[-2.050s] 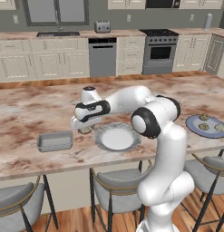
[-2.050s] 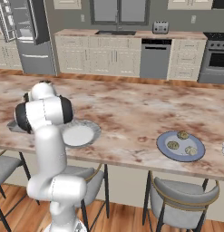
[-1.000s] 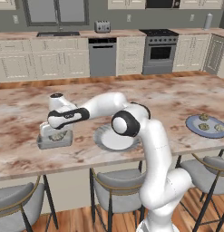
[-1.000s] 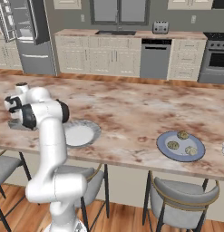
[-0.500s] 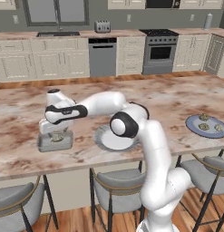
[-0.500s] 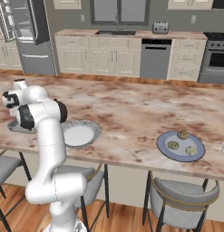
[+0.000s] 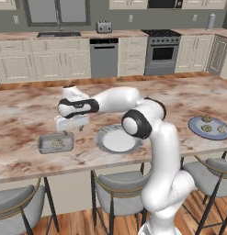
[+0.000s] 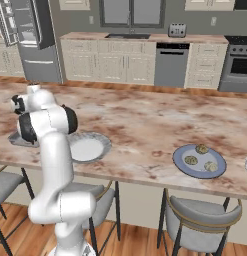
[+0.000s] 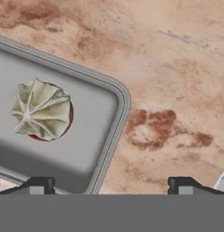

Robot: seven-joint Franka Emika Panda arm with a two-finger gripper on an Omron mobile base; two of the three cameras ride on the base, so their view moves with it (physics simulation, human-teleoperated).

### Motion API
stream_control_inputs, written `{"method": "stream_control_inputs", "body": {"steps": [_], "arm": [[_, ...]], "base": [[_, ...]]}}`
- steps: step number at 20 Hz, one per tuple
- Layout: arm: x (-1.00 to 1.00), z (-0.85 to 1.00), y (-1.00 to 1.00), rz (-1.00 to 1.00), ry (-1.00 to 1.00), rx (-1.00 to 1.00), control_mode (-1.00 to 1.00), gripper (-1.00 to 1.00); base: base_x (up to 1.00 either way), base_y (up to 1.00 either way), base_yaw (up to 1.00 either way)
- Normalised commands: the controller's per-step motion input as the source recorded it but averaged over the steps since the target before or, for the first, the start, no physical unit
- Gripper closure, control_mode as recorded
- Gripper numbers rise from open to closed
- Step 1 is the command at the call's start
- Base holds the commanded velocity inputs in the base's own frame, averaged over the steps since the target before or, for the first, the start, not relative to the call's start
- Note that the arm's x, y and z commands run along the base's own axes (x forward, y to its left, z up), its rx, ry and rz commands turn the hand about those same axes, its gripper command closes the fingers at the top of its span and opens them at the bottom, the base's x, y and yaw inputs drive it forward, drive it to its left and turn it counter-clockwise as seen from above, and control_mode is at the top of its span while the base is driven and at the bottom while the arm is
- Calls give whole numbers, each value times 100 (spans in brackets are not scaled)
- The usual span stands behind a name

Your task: Place two dumplings into each of the tupperware containers and then place the containers in the fridge.

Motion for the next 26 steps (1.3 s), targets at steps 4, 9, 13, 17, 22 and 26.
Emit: {"method": "stream_control_inputs", "body": {"steps": [4, 9, 13, 17, 22, 26], "arm": [[-3, -47, -100, -19, 2, 2, -100, -100], [21, -22, -98, -28, 0, -2, -100, -100], [63, 25, -98, -29, 5, -8, -100, -100], [47, 16, -100, -31, 13, -7, -100, -100], [10, 0, -100, -26, 13, 0, -100, -100], [0, 0, -100, -26, 15, 0, -100, -100]], "base": [[0, 0, 0], [0, 0, 0], [0, 0, 0], [0, 0, 0], [0, 0, 0], [0, 0, 0]]}}
